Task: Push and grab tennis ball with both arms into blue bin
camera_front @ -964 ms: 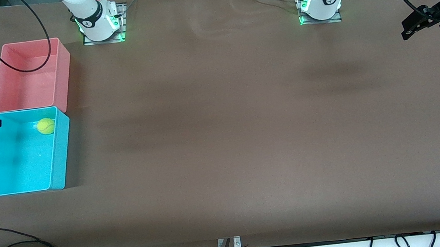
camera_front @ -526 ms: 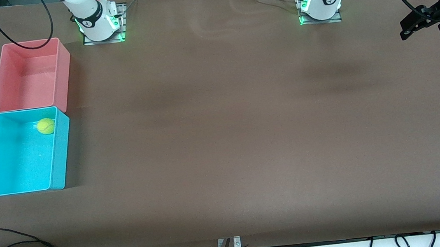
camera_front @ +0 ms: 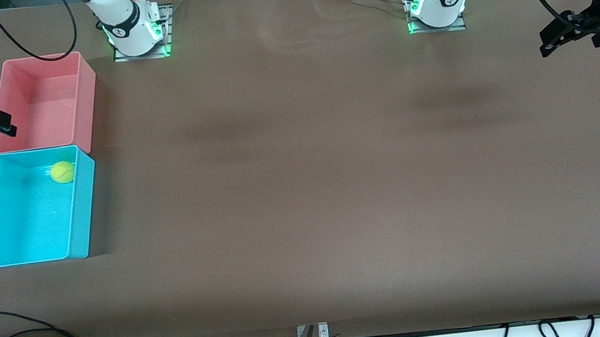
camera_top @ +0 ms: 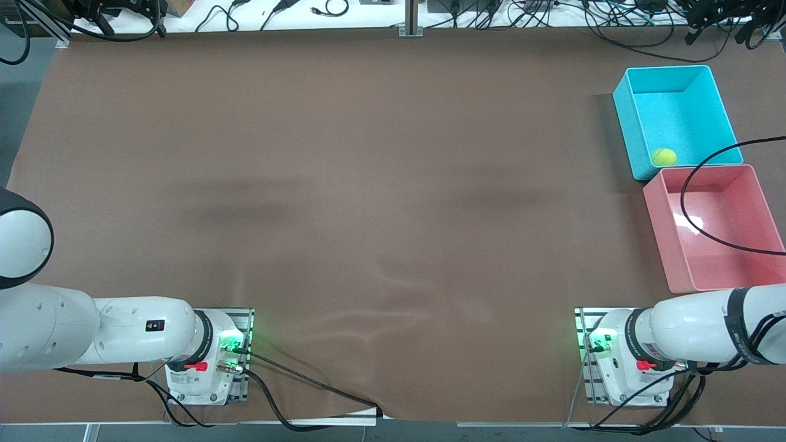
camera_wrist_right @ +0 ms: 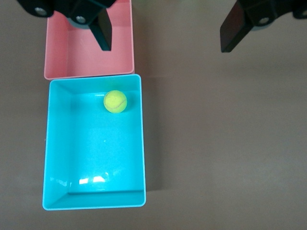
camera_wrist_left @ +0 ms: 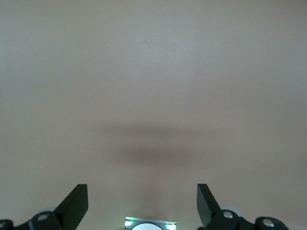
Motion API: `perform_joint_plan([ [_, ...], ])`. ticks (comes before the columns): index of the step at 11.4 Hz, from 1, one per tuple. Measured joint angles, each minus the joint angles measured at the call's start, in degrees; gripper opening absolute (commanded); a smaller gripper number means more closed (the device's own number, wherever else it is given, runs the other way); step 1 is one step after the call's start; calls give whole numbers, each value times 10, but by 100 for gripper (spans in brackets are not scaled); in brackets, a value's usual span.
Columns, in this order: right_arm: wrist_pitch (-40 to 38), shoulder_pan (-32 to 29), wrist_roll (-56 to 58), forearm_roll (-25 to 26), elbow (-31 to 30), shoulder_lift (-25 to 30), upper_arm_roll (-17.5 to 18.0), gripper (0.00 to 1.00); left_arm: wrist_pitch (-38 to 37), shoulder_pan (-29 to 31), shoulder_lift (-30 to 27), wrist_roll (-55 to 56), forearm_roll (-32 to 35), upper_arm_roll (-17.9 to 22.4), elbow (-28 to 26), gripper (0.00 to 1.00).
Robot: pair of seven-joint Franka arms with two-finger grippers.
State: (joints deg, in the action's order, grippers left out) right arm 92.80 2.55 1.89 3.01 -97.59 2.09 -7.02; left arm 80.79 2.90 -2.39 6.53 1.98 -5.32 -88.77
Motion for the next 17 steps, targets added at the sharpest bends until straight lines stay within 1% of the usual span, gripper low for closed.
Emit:
perform_joint_plan([
  [7, -14, 6, 0, -3, 2, -3, -1, 100, 0, -6, 0, 0, 0, -1, 0, 100],
  [11, -37, 6, 0, -6, 34, -24, -3, 100, 0, -8, 0, 0, 0, -3, 1, 100],
  [14, -37, 2, 0, -25, 40, -34, -7, 100, -2, -8, 0, 0, 0, -3, 6, 100],
  [17, -35, -9, 0, -28, 41, -40, -11, 100, -31, -5, -1, 0, 0, 0, 10, 100],
])
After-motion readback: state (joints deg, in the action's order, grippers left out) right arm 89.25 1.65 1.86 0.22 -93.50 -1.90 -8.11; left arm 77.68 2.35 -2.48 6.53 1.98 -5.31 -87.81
